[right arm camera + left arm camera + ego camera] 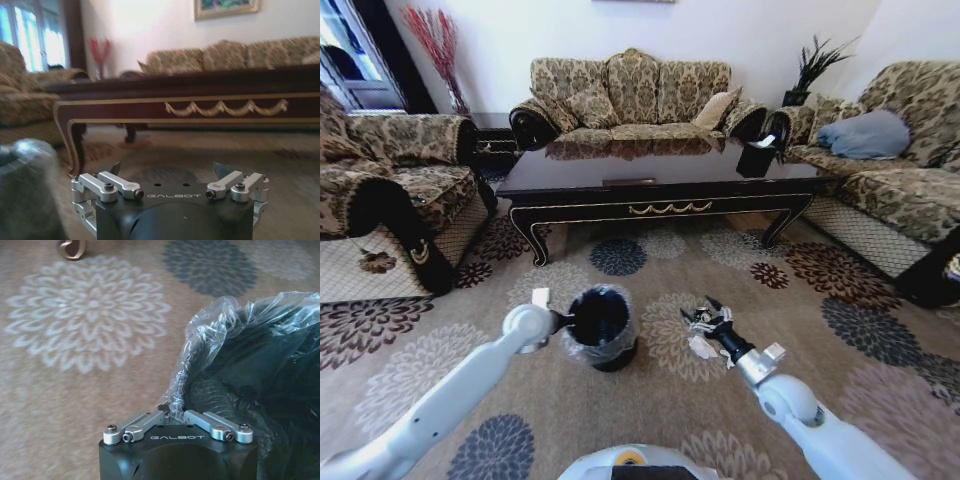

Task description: Move to the front of the table and pick up the trash from the floor, then place it into the trash bin.

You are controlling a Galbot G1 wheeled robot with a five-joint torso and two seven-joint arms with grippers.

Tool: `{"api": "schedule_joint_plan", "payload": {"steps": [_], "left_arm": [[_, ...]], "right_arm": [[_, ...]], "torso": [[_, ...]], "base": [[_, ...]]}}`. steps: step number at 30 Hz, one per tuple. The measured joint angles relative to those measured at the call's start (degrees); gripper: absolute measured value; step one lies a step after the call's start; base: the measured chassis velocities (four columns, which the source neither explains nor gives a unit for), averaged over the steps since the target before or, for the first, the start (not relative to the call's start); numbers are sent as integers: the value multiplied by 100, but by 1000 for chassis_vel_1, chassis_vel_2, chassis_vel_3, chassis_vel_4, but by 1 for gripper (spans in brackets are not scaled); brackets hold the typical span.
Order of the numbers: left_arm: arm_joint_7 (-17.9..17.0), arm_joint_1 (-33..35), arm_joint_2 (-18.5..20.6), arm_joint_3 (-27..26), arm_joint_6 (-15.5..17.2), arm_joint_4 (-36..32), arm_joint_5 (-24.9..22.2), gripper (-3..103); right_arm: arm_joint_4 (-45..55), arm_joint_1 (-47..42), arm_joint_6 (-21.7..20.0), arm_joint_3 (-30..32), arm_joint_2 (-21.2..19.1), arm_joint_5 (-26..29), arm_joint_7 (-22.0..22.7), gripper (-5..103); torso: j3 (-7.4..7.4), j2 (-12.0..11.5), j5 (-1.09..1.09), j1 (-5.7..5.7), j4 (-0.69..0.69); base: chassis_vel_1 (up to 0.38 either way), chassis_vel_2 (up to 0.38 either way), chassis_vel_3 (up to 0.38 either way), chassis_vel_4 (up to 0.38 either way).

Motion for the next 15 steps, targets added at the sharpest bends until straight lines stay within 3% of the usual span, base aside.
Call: {"api": "schedule_joint_plan", "payload": {"steps": [5, 7, 15], "left_arm": [[90, 492, 193, -303, 1, -219, 181, 0], [91, 534, 200, -321, 0, -249, 196, 0], [78, 985, 176, -578, 2, -493, 302, 0]], "right_arm": [[-1105, 200, 60, -72, 112, 67, -183, 100], [-1228, 220, 69, -83, 129, 68, -206, 100], [-3327, 710, 223, -337, 383, -55, -696, 100]], "torso": [[0, 0, 2, 0, 0], [0, 0, 2, 0, 1], [0, 0, 2, 0, 0]], "base": [[0, 0, 0, 0], [0, 0, 0, 0], [0, 0, 0, 0]]}}
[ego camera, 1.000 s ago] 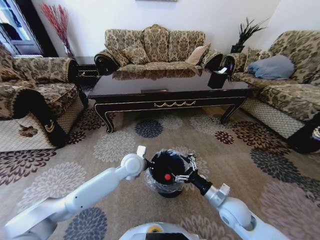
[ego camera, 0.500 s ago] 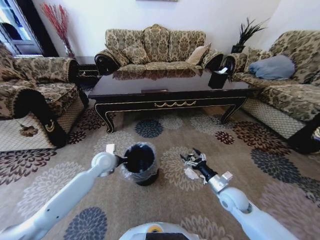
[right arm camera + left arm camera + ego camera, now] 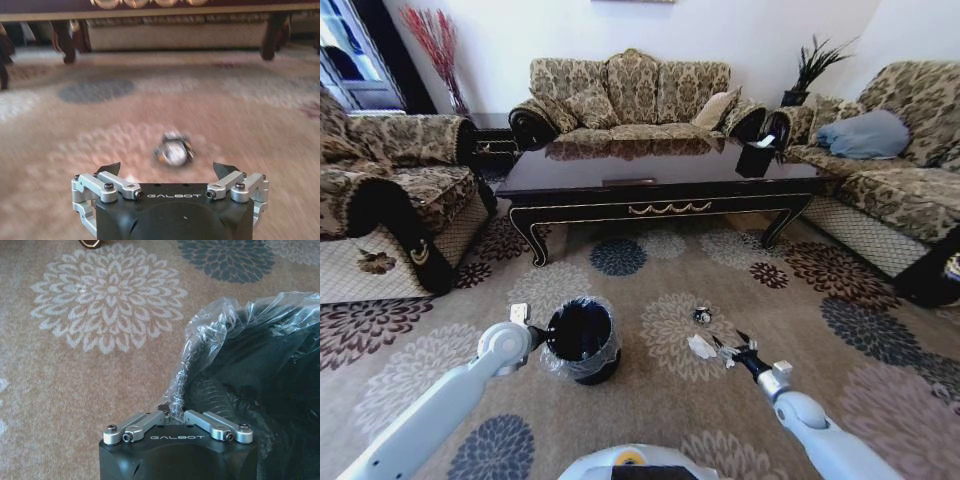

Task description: Move to the front of the table and pick up the trash from the floor, then place it into the trash bin.

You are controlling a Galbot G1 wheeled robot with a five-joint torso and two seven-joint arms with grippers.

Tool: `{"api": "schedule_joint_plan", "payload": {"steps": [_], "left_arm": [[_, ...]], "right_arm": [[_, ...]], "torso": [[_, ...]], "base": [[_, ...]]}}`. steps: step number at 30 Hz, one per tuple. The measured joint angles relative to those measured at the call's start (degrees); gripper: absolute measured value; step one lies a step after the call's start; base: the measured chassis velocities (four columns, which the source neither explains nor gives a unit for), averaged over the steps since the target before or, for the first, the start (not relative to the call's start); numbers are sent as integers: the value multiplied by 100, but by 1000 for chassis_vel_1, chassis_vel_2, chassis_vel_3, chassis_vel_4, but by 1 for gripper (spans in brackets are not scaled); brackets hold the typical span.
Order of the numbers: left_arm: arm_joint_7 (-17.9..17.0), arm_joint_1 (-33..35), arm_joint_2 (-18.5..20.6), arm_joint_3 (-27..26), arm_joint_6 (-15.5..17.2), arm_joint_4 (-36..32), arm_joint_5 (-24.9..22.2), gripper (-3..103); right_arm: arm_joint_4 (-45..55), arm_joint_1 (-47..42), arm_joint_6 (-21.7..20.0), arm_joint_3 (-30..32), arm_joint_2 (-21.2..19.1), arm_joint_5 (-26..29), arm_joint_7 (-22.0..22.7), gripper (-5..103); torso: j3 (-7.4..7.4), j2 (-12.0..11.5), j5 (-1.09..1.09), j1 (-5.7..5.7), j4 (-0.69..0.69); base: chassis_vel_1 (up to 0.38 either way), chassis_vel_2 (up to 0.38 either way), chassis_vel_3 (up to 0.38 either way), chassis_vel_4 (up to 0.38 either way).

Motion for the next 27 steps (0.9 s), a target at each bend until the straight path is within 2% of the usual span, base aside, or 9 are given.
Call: {"api": "schedule_joint_plan", "payload": {"steps": [7, 10, 15, 27], "left_arm": [[2, 57, -7, -3, 0, -101, -7, 0], [2, 92, 13, 18, 1, -114, -2, 0], [9, 92, -15, 39, 0, -89, 17, 0], [17, 28, -48, 90, 0, -44, -13, 0]], "right_arm": [[-1020, 381, 90, -134, 147, -75, -240, 100], [-1367, 595, 111, -179, 217, -84, -304, 100], [-1578, 658, 155, -189, 286, -224, -403, 100], [-1979, 909, 324, -288, 548, -656, -438, 101]], "torso": [[0, 0, 0, 0, -3], [0, 0, 0, 0, 2], [0, 0, -1, 0, -3], [0, 0, 0, 0, -1]], "base": [[0, 0, 0, 0], [0, 0, 0, 0], [0, 0, 0, 0], [0, 0, 0, 0]]}}
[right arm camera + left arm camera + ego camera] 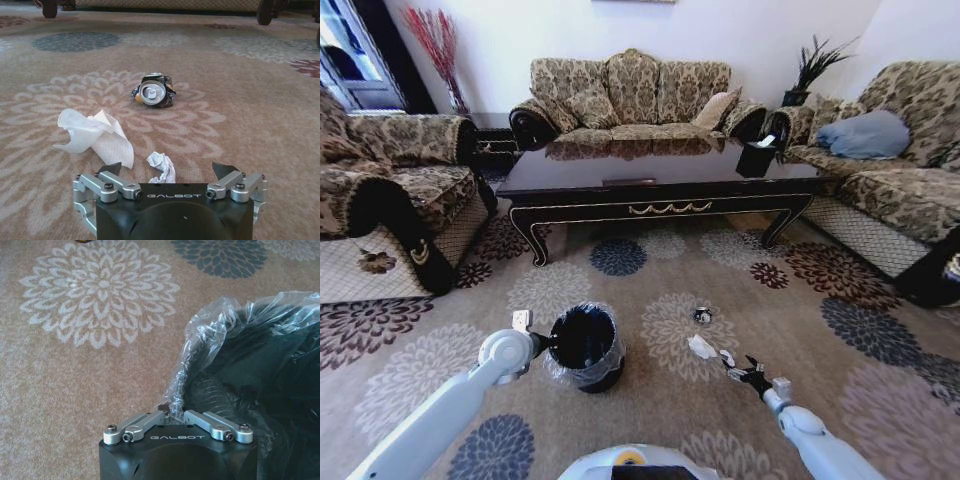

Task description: Move to the front of the table and pick up the trash from the floor, then place it into the trash bin.

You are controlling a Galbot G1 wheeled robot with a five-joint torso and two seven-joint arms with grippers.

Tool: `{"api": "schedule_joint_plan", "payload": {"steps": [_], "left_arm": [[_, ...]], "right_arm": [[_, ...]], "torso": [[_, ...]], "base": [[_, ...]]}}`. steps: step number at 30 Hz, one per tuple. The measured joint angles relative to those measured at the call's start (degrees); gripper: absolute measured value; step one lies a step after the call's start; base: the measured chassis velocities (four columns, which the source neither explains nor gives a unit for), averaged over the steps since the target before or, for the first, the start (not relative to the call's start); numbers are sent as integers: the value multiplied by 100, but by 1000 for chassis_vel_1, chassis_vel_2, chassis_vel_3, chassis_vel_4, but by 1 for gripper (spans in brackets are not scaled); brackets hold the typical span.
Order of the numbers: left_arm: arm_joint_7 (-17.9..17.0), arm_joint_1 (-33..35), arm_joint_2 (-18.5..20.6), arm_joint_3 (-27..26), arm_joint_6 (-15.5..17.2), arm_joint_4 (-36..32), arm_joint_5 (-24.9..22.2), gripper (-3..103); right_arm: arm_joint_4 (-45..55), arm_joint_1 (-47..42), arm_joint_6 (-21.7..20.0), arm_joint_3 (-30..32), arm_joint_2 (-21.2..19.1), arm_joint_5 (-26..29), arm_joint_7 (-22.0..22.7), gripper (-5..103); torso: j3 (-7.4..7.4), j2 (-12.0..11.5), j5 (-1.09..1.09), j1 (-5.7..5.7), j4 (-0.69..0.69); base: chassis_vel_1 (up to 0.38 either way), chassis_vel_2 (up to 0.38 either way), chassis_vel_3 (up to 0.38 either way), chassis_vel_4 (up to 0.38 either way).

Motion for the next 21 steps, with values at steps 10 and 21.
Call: {"api": "schedule_joint_plan", "payload": {"steps": [10, 21], "left_arm": [[-7, 1, -15, 16, 0, 5, -5, 0], [-9, -40, -89, 52, 0, 34, 2, 0]], "right_arm": [[-584, 303, 141, -130, 103, -195, -5, 67], [-832, 392, 315, -108, 150, -415, -75, 29]], "torso": [[1, 0, 0, 0, 0], [0, 0, -1, 0, 0]], "base": [[0, 0, 0, 0], [0, 0, 0, 0]]}}
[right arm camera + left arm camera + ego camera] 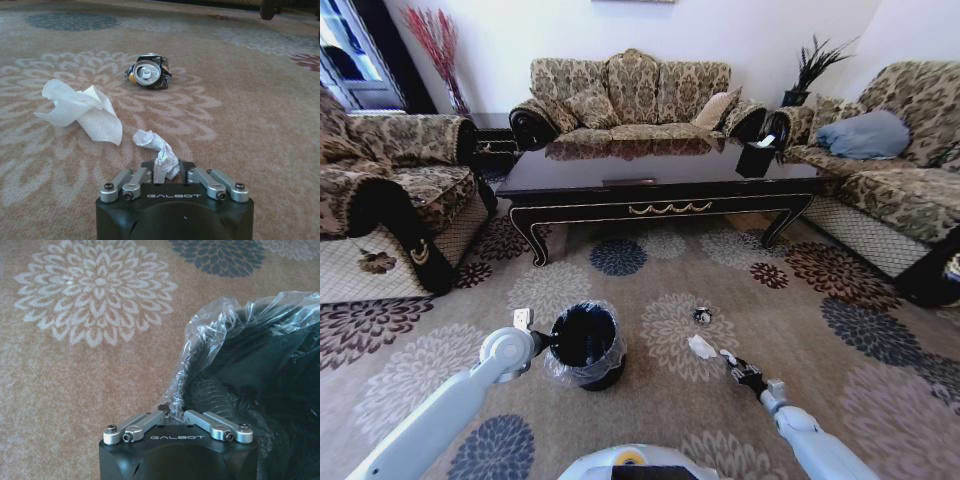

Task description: Move to the front of the table and pick up the trash from the floor, then place it into the trash bin.

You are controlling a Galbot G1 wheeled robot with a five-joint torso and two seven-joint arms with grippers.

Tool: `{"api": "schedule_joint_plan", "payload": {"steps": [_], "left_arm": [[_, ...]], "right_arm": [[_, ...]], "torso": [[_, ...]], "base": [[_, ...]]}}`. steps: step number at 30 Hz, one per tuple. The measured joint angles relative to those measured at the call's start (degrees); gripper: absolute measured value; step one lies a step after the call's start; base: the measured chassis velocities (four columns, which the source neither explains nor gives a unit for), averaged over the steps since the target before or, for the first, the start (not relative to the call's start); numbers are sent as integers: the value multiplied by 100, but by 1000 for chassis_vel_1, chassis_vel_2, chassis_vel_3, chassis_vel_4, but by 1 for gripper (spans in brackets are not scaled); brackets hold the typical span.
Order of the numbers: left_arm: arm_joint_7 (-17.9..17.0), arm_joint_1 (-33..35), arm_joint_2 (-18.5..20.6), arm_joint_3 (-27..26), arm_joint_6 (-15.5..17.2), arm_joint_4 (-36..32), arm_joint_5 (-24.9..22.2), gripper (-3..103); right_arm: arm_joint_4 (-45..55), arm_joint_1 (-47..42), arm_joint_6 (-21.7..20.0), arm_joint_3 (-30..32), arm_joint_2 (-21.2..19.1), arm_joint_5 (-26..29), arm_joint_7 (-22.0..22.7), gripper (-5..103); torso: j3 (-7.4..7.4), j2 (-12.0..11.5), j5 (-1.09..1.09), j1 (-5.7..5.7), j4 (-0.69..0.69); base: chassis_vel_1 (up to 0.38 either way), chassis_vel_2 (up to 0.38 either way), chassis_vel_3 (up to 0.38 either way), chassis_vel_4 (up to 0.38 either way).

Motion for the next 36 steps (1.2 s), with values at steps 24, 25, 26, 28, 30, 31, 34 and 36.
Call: {"api": "schedule_joint_plan", "payload": {"steps": [24, 25, 26, 28, 30, 31, 34, 36], "left_arm": [[2, 6, 5, 105, 0, -17, 50, 0], [2, -15, -12, 143, 0, -18, 63, 0], [2, -15, -26, 168, -1, -17, 86, 0], [-1, -15, -43, 192, -1, -16, 120, 0], [-22, -68, -106, 284, 0, -14, 148, 0], [-48, -133, -136, 355, -1, -15, 136, 0], [-83, -193, -167, 428, -2, -14, 123, 0], [-101, -224, -186, 466, -2, -3, 121, 0]], "right_arm": [[761, -299, -27, 138, -184, 170, 17, 0], [1088, -452, -71, 167, -272, 281, 41, 0], [1324, -547, -106, 180, -345, 371, 66, 0], [1573, -629, -168, 193, -421, 467, 96, 0], [2120, -827, -281, 252, -583, 694, 150, 0], [2476, -948, -325, 299, -682, 822, 182, 0], [2993, -1070, -394, 342, -830, 1001, 229, 0], [3275, -1136, -438, 373, -909, 1082, 248, 0]], "torso": [[0, 0, 1, 0, 1], [0, 0, 1, 0, -1], [0, 0, 0, 0, -2], [0, 0, 1, 0, -2], [0, 0, 0, 0, 2], [0, 0, 0, 0, 1], [0, 0, 1, 0, -2], [0, 0, 1, 0, 0]], "base": [[0, 0, 0, 0], [0, 0, 0, 0], [0, 0, 0, 0], [0, 0, 0, 0], [0, 0, 0, 0], [0, 0, 0, 0], [0, 0, 0, 0], [0, 0, 0, 0]]}}
